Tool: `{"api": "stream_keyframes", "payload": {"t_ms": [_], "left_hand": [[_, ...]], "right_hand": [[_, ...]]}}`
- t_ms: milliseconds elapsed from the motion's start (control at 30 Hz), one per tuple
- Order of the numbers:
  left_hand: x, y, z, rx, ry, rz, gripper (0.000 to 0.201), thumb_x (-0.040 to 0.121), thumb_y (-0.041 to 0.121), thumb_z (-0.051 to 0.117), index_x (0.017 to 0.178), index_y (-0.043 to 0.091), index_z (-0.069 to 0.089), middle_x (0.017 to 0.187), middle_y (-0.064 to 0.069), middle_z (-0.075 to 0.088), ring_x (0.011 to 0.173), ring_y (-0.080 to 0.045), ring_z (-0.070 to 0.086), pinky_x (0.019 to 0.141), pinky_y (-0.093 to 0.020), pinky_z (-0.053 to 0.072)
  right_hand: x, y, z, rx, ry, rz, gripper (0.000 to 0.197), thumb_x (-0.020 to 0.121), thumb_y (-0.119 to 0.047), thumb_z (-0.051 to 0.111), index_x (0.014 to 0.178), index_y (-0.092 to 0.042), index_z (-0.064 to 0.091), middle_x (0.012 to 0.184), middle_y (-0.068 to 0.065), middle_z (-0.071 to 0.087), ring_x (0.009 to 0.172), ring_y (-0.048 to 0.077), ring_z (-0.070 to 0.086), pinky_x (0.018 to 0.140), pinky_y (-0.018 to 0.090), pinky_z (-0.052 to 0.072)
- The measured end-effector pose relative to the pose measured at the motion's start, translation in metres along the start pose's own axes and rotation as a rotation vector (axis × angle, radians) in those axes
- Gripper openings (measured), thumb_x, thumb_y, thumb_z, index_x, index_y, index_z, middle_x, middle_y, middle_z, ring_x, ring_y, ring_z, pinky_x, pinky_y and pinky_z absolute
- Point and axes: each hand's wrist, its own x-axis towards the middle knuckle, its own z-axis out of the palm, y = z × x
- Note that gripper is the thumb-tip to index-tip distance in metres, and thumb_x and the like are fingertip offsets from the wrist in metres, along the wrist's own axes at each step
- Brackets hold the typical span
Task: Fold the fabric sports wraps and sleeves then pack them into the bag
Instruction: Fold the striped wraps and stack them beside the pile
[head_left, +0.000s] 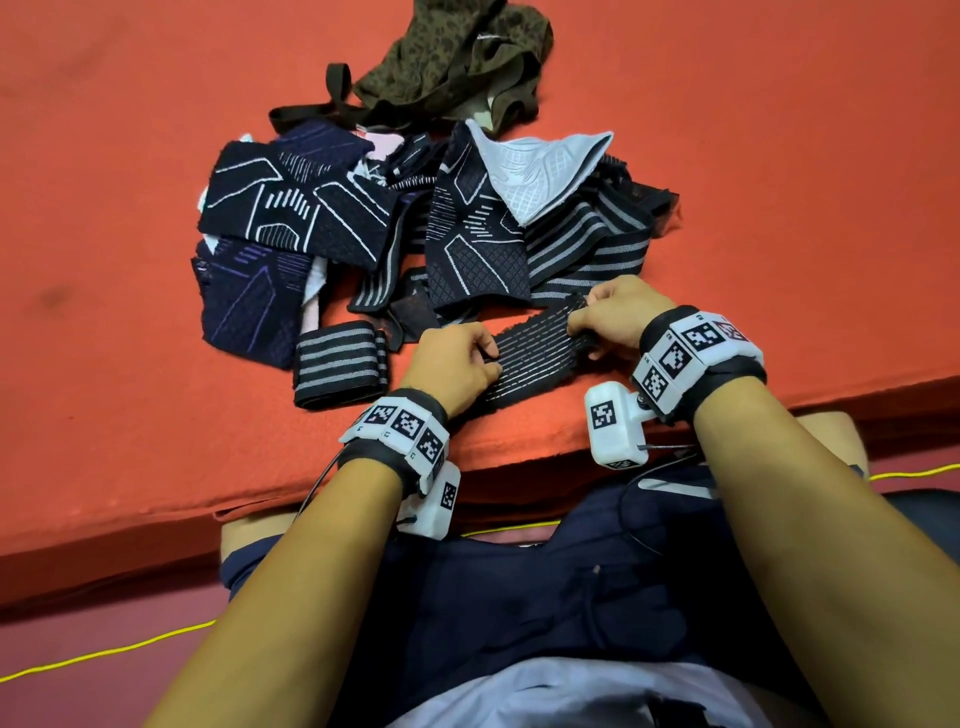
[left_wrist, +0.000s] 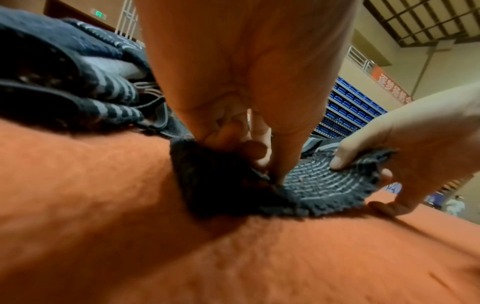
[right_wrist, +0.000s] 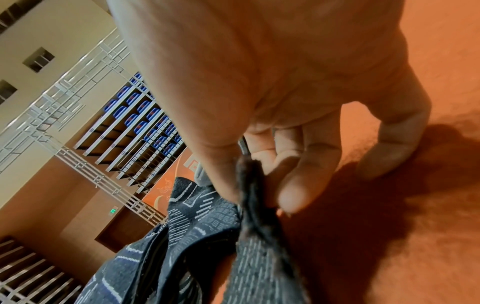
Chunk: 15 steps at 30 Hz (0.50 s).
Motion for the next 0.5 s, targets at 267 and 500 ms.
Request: {"api": "stream_keyframes", "payload": {"t_ms": [267, 500], "left_hand": [[0.000, -0.010, -0.002, -0.081, 0.005, -0.077, 0.024, 0.095, 0.031, 0.061, 0.076, 0.018, 0.064, 0.062, 0.005, 0.060, 0.056, -0.006, 0.053, 0.063, -0.021, 0.044], [-0.004, -0.017, -0.010, -0.491, -0.016, -0.212, 0.038, 0.091, 0.053, 0.060, 0.073, 0.020, 0.064, 0.062, 0.001, 0.058, 0.056, -0.016, 0.057, 0.063, -0.028, 0.048]], "right_hand": [[-0.021, -0.020, 0.037, -0.036, -0.345, -0.205, 0.022, 0.083, -0.025, 0.079, 0.076, -0.015, 0.061, 0.063, -0.003, 0.062, 0.056, 0.004, 0.060, 0.050, 0.011, 0.042], [-0.018, -0.014, 0.052, 0.046, -0.428, -0.181, 0.019, 0.082, -0.004, 0.075, 0.099, -0.010, 0.071, 0.089, 0.014, 0.074, 0.079, 0.018, 0.069, 0.079, 0.027, 0.048]]}}
